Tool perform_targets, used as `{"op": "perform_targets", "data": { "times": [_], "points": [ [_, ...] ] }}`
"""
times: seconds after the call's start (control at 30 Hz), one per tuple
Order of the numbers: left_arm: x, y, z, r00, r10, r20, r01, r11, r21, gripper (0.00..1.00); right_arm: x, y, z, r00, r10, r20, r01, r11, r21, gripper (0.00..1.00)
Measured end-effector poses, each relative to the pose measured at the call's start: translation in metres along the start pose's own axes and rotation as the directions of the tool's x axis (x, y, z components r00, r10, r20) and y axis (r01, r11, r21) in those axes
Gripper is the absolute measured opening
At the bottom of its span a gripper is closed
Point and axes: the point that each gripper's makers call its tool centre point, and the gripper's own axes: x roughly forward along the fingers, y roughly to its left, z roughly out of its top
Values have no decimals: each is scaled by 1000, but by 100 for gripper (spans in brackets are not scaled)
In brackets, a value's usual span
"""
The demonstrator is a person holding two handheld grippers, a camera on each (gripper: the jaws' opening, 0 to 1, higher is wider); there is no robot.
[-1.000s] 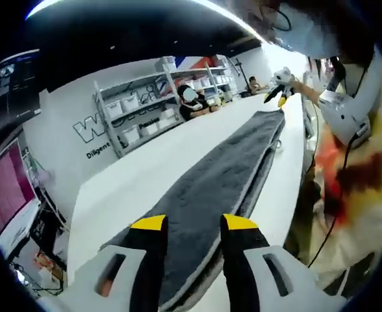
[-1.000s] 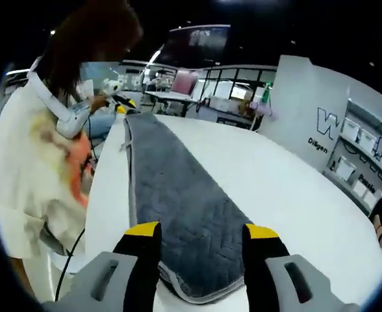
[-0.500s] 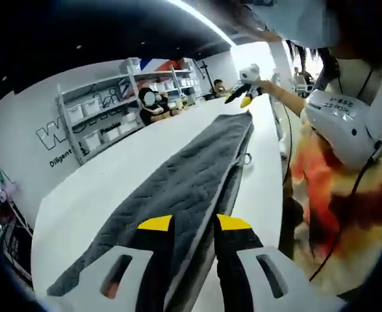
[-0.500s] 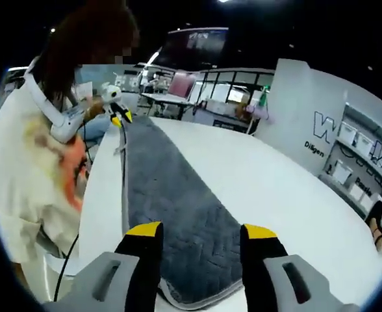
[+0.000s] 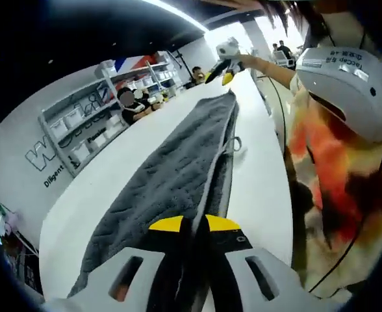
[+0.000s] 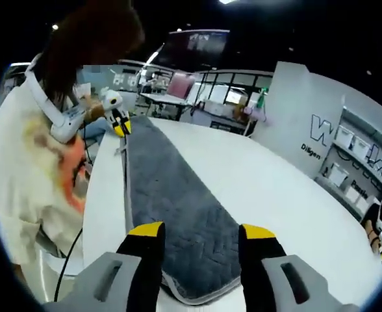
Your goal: Fold the towel on the table until its edges align and the towel forms a compact rectangular stack.
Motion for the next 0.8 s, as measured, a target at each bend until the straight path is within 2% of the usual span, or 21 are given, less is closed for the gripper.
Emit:
{"op": "perform_targets", "data": {
  "times": [0.07,0.43,0.53,0.8],
  "points": [
    [1,0,-4,1000,-1,-15,1,1000,-1,8,0,0,-1,1000,-3,-3,3,1000,0,44],
    [1,-3,-6,999,-41,-21,40,998,-48,3,4,2,-2,1000,5,-6,-5,1000,-2,44],
    [1,-3,-4,999,-45,-13,44,997,-63,2,4,3,-2,1000,4,-5,-4,1000,-4,43],
    [-12,-9,5,994,-101,32,104,989,-101,2,-2,4,1,1000,-12,8,12,1000,-6,43]
  ]
}}
